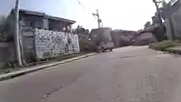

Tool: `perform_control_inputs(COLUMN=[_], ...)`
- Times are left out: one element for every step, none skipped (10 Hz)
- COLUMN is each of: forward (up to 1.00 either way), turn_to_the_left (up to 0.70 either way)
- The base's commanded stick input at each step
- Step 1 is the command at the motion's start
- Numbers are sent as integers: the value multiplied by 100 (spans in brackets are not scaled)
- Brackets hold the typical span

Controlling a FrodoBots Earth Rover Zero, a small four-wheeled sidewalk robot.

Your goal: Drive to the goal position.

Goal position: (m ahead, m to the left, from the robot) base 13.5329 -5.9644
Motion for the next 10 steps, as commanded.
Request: perform_control_inputs(forward=[100, 100, 100, 100, 100, 100, 100, 100, 100, 100], turn_to_the_left=[0, 0, 0, 0, 0, 0, 0, 0, 0, 0])
